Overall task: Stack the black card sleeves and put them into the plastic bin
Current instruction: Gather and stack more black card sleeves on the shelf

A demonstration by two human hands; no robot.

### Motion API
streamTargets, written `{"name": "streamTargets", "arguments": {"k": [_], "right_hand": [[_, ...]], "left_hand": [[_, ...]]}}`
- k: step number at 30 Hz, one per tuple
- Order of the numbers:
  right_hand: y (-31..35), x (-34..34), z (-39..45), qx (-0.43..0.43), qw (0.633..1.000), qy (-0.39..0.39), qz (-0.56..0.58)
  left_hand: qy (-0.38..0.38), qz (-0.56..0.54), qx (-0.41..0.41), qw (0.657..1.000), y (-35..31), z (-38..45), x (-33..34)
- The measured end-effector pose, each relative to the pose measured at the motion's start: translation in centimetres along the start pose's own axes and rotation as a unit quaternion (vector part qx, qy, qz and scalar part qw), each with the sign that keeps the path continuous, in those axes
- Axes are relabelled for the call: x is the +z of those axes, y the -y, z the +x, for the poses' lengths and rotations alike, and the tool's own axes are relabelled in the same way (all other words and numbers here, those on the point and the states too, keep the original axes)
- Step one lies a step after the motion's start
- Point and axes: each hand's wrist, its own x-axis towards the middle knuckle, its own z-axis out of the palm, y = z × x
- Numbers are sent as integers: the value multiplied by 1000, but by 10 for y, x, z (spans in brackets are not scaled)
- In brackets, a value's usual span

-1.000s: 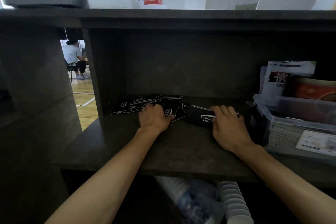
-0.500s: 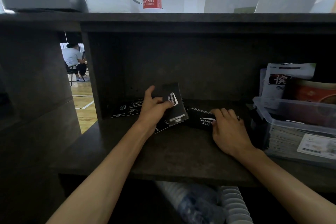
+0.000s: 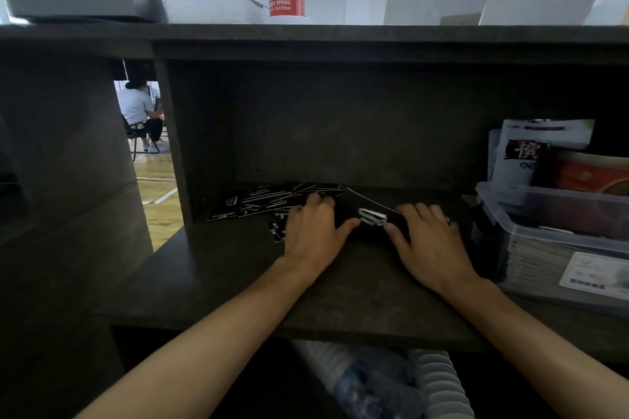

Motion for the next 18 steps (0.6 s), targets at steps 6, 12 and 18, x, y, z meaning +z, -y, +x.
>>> {"name": "streamTargets", "arguments": {"k": [6,12,18], "right_hand": [[-1,-1,-1,-7,999,3,-35],[-1,-2,-2,-7,1000,5,-21],[0,-2,-2,-6,1000,2,-15]], "left_hand": [[39,31,81,995,0,-3,-3],[117,88,-45,988,31,7,-10],[66,-1,-80,995,33,17,-15]]}}
